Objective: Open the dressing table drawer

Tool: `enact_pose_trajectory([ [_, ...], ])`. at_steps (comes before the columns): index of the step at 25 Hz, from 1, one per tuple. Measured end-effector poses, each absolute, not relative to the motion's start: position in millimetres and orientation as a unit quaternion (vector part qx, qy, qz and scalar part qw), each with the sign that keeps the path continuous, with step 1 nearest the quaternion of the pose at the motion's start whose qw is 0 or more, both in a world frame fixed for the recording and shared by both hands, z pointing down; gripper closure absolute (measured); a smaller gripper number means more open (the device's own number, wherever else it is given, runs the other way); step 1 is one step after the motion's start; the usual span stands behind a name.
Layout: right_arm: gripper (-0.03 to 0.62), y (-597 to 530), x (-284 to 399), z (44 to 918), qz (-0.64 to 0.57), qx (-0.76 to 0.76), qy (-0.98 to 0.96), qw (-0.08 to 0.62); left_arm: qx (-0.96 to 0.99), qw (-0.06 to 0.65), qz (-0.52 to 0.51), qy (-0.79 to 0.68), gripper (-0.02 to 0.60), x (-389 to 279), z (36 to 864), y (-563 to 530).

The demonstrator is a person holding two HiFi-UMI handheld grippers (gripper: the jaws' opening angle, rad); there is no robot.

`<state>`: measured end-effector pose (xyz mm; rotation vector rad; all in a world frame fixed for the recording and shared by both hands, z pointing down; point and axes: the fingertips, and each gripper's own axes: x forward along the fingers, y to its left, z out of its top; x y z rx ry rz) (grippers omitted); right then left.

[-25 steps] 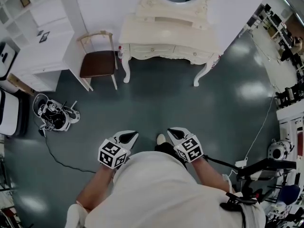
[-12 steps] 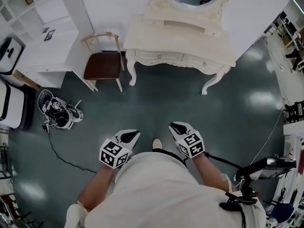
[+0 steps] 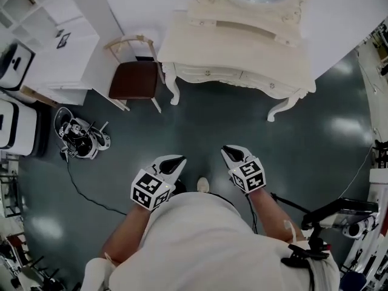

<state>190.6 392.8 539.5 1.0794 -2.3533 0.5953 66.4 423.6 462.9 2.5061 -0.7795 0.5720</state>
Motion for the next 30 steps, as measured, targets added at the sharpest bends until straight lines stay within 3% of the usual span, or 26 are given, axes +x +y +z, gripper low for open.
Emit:
enact_pose_trajectory([
  [20,0.569,96.9,115.8,544.4,0.246,0.491,-0.806,0.221,0.936,0.205,0.196,-0.21,0.578,-34.2,455.4,152.6],
  [30,0.568,-44.8,110.7,561.9,0.249,0.527,-0.787,0.201,0.922,0.236,0.185,-0.246,0.578,-74.3,462.5,59.2],
])
